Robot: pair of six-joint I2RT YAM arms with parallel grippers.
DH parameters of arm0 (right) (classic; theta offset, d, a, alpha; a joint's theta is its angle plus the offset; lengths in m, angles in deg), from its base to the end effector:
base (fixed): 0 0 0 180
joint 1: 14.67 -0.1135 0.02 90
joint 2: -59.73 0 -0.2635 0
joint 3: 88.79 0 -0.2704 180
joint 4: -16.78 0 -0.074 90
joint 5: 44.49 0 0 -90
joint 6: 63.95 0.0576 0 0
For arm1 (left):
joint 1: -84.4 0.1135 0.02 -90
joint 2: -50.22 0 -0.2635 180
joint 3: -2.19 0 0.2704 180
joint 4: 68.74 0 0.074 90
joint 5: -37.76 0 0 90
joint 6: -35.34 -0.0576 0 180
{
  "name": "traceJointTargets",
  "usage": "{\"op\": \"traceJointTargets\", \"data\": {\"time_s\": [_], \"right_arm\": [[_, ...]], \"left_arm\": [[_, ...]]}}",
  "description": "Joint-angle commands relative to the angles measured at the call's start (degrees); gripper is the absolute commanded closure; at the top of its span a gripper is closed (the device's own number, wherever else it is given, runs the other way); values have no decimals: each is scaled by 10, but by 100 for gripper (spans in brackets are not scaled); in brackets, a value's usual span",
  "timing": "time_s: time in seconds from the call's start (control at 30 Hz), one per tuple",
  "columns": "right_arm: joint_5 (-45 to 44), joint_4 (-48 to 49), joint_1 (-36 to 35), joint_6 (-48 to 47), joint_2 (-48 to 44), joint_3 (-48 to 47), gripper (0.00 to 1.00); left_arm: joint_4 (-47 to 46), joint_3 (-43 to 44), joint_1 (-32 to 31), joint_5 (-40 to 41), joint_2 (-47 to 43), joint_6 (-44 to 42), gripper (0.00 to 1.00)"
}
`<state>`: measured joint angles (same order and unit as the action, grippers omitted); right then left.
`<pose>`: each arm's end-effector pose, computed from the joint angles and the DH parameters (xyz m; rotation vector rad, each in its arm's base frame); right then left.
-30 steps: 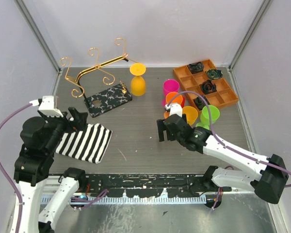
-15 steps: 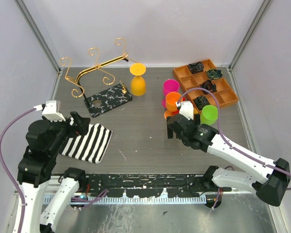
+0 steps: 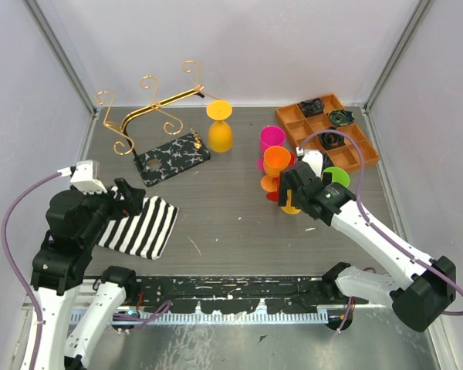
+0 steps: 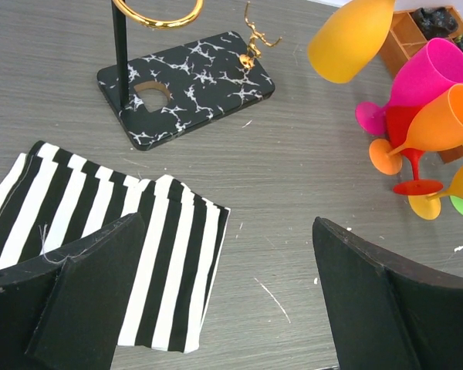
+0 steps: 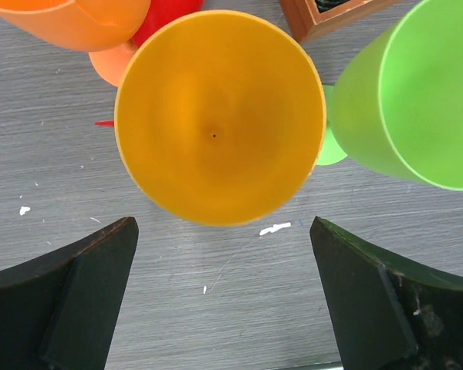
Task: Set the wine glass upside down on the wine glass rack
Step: Move the wine glass to the center of the board.
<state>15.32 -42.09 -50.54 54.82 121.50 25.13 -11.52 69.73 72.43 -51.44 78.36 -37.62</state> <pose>0.2088 0.1153 0.2651 0.0566 2.3554 -0.1341 0.1194 -0.0245 0.3691 -0.0935 1.8931 -0.3332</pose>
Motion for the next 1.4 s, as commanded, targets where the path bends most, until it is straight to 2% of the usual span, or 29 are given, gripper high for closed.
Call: {"op": "traceJointTargets", "data": {"time_s": [0.0, 0.33, 0.63, 0.8, 1.07, 1.37], "right_arm": [[45, 51, 24, -35, 17, -36, 0], [70, 88, 82, -78, 64, -49, 0], [66, 91, 92, -101, 82, -64, 0], [63, 85, 92, -104, 77, -58, 7], [71, 71, 92, -108, 68, -59, 23], [100, -3, 92, -103, 42, -62, 25]], "left_arm": [[-13, -10, -1, -4, -8, 4, 3], [-11, -11, -2, -2, -11, 4, 3], [-9, -11, -2, 2, -9, -4, 3], [-12, -14, -2, -1, -6, -4, 3], [-15, -13, -2, -4, 0, -6, 3], [-18, -22, -2, -8, -5, 0, 3]]}}
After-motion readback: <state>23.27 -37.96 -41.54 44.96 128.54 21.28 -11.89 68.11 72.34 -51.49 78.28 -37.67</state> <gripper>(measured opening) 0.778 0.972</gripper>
